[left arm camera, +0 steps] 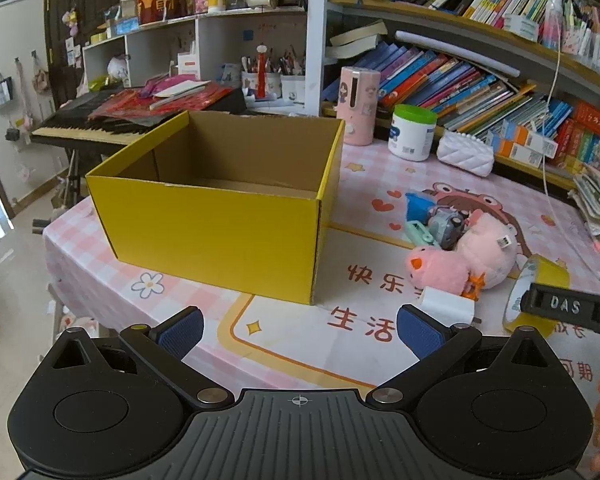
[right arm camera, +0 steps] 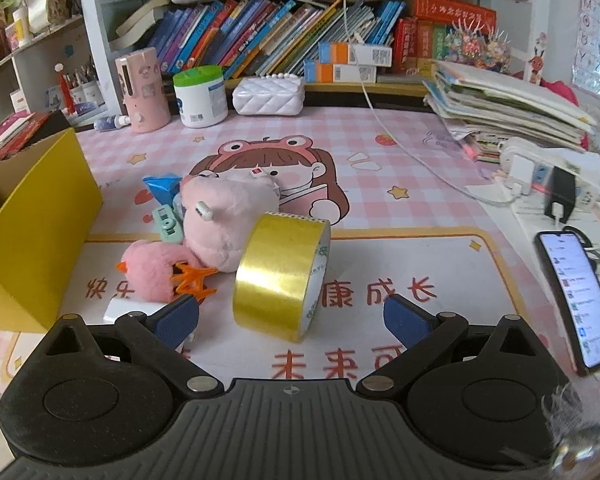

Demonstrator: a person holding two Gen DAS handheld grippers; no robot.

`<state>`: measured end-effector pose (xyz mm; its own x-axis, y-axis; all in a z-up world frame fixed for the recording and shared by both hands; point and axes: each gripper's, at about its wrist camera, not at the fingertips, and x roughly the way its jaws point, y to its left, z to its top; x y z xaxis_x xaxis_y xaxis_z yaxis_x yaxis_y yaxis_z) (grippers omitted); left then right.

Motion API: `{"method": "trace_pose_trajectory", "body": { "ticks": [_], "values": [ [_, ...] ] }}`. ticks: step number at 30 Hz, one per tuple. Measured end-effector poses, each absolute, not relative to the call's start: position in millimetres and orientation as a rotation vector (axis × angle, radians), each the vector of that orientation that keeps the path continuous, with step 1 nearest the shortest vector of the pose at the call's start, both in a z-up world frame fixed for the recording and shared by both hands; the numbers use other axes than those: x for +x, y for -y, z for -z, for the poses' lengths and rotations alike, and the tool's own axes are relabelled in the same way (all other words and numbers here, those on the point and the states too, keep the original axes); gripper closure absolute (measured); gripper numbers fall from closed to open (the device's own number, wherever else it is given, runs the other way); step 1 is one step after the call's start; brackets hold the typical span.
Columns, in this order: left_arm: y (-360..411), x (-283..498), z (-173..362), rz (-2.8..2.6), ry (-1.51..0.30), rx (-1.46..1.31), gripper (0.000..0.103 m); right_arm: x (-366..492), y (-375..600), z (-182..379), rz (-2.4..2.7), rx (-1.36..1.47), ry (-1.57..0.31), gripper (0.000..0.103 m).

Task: Organize objects
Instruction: 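Reach the right gripper to the gold tape roll and close on it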

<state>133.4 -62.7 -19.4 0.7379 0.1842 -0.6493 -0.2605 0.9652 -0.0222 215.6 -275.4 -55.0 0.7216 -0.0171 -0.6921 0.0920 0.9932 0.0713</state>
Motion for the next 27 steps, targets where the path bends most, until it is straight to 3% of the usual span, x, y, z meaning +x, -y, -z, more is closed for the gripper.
{"method": "trace_pose_trajectory", "body": {
  "ticks": [3, 8, 11, 13, 27],
  "values": [
    [62, 136, 20, -0.268, -0.699, -0.109, 0.0, 230, 276, 61, 0.05, 0.101, -0.775, 0.008],
    [63, 143, 24, -0.284, -0.712, -0.109, 0.0, 249, 277, 73, 0.026, 0.084, -0.811, 0.026],
    [70, 149, 25, -0.266, -0.713, -0.1, 0.0, 258, 282, 79, 0.008, 0.098, -0.835, 0.044],
    [75, 153, 26, -0.246, -0.716, -0.098, 0.0, 260, 288, 79, -0.029, 0.127, -0.838, 0.064],
    [130, 188, 44, -0.052, -0.76, -0.09, 0.0, 233, 340, 41, 0.01, 0.096, -0.705, 0.07]
  ]
}}
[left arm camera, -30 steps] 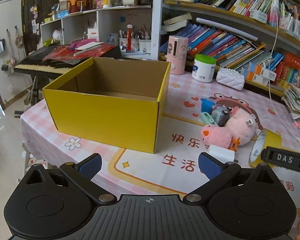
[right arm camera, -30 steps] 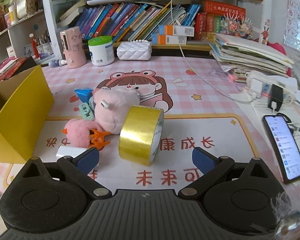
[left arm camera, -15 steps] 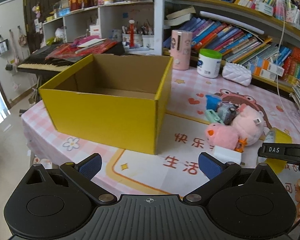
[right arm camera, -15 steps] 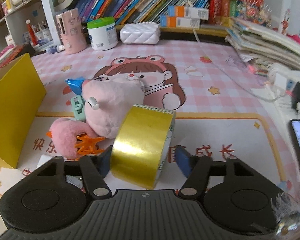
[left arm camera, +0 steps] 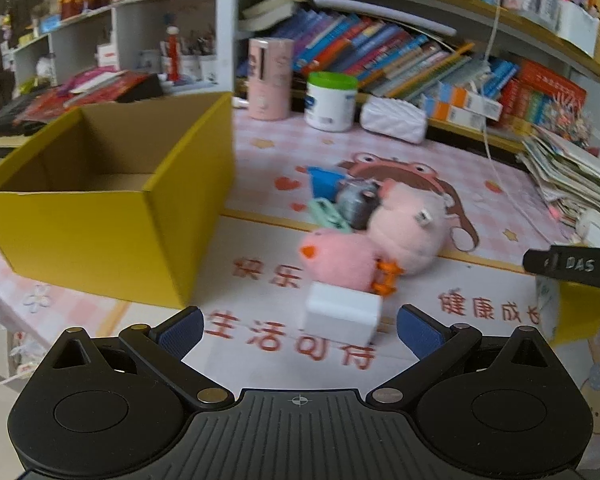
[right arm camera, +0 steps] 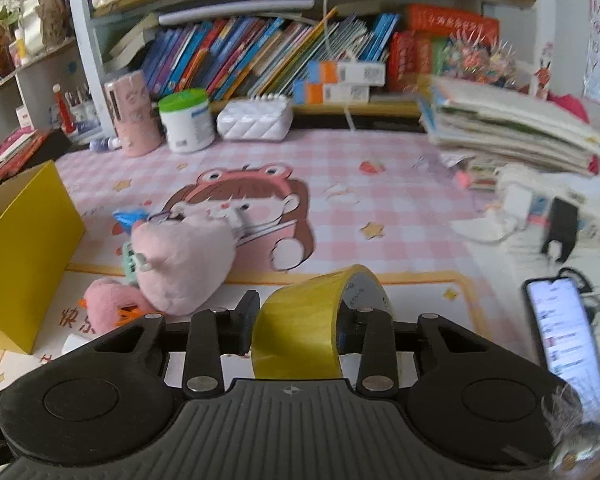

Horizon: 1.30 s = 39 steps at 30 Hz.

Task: Organize objects
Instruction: 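Reach the right gripper to the gold tape roll and close on it, then close the left gripper on the white cube charger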

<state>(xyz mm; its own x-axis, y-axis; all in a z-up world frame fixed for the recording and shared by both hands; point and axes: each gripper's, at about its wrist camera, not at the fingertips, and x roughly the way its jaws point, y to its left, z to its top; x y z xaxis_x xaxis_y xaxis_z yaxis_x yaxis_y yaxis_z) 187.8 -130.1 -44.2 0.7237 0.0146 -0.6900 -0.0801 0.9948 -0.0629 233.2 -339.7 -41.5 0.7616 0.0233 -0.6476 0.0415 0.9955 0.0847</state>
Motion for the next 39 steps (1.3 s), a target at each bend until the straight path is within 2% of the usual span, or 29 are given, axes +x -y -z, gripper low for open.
{"method": "trace_pose_trajectory", "body": {
  "ticks": [14, 18, 23, 27, 31, 32, 33, 39],
  "values": [
    [158, 201, 58, -0.001, -0.782, -0.048, 0.002, 223, 359, 44, 0.012, 0.086, -0.707, 0.07],
    [164, 214, 69, -0.011, -0.807, 0.019, 0.006, 225, 357, 44, -0.019, 0.081, -0.714, 0.07],
    [161, 231, 83, -0.021, -0.835, 0.05, 0.007, 229, 354, 45, -0.055, 0.07, -0.72, 0.07],
    [162, 238, 93, 0.0, -0.873, 0.065, 0.017, 234, 350, 47, -0.081, 0.063, -0.733, 0.07],
    [162, 241, 98, 0.012, -0.889, 0.065, 0.021, 237, 345, 49, -0.103, 0.056, -0.746, 0.07],
    [162, 241, 98, 0.023, -0.889, 0.054, 0.031, 237, 343, 50, -0.106, 0.054, -0.746, 0.07],
    [160, 241, 98, 0.04, -0.885, 0.034, 0.037, 237, 342, 49, -0.109, 0.054, -0.746, 0.07],
    [145, 235, 91, 0.035, -0.872, -0.052, 0.038, 234, 335, 48, -0.094, 0.053, -0.753, 0.07]
  ]
}}
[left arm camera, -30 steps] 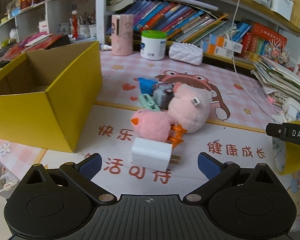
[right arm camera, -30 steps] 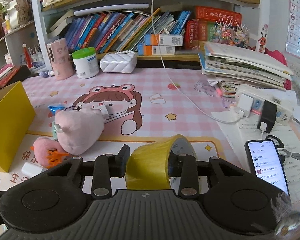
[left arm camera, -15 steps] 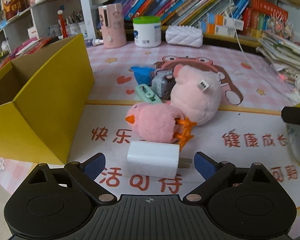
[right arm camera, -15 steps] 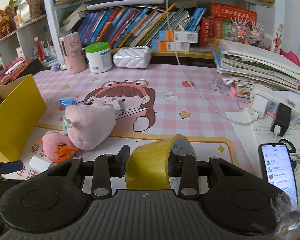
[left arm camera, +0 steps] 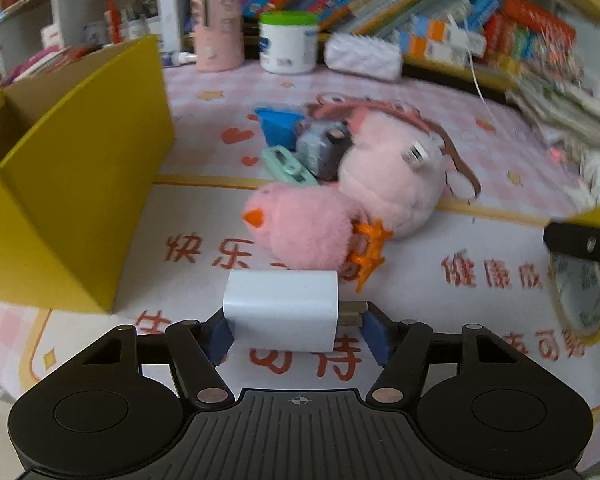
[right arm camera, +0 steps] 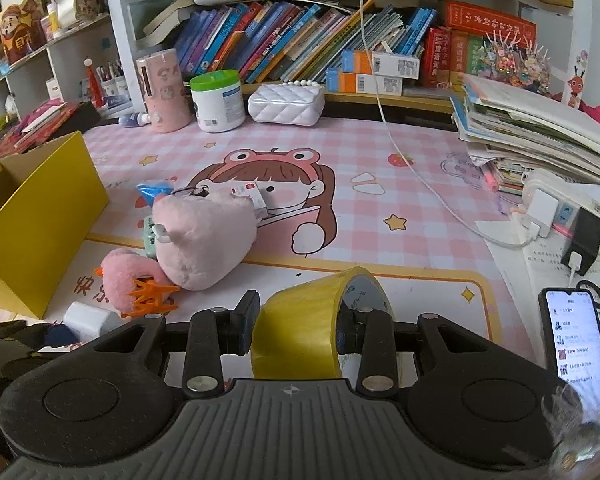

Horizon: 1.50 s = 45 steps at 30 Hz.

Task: Organize objects
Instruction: 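Close the left gripper on the white cube charger, then lift the white cube with the left gripper while the right gripper carries the tape roll to the yellow box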

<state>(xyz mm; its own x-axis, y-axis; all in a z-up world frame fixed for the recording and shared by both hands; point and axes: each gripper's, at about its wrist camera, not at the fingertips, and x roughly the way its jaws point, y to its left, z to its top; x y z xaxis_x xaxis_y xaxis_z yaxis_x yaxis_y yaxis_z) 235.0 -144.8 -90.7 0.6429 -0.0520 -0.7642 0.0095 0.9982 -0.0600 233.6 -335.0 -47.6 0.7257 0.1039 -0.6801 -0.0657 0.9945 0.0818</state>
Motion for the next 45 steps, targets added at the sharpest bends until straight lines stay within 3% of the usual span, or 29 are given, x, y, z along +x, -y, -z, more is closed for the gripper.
{"method": "trace_pose_trajectory", "body": {
  "ticks": [17, 30, 45],
  "values": [
    [44, 161, 30, 0.046, -0.681, -0.228, 0.038, 185, 250, 32, -0.088, 0.067, -0.749, 0.07],
    [-75, 79, 30, -0.079, -0.67, -0.287, 0.038, 121, 120, 29, -0.24, -0.002, -0.771, 0.07],
    [-155, 11, 27, -0.135, -0.656, -0.253, 0.038, 61, 23, 43, -0.334, 0.026, -0.802, 0.07]
  ]
}}
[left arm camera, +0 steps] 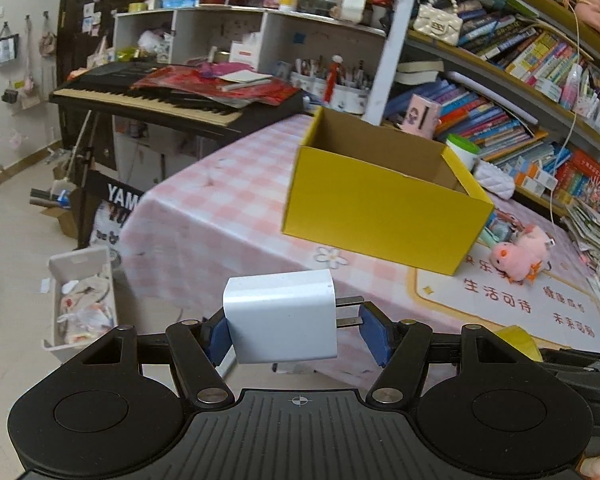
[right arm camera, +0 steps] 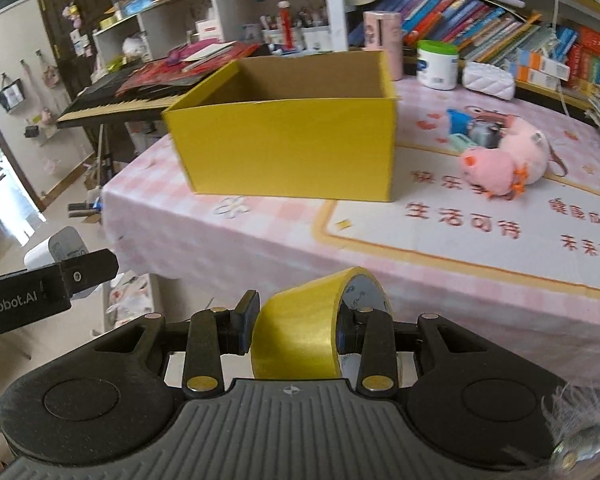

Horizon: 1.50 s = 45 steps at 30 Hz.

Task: Organize objects
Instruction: 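Lift the white cube with the left gripper while the right gripper carries the tape roll to the yellow box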

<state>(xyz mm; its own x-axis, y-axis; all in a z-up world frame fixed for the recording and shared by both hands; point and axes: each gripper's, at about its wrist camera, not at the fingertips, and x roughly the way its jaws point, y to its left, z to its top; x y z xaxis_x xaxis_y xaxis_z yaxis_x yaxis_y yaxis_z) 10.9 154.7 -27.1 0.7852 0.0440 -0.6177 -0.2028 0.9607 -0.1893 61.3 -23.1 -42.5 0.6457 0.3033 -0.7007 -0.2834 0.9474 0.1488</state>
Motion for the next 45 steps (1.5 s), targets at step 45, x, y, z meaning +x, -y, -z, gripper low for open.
{"method": "trace_pose_trajectory", "body": {
  "ticks": [45],
  "values": [
    [-148, 162, -37, -0.102, -0.435, -0.192, 0.038, 220, -3, -38, -0.407, -0.075, -0.433, 0.07]
  ]
}}
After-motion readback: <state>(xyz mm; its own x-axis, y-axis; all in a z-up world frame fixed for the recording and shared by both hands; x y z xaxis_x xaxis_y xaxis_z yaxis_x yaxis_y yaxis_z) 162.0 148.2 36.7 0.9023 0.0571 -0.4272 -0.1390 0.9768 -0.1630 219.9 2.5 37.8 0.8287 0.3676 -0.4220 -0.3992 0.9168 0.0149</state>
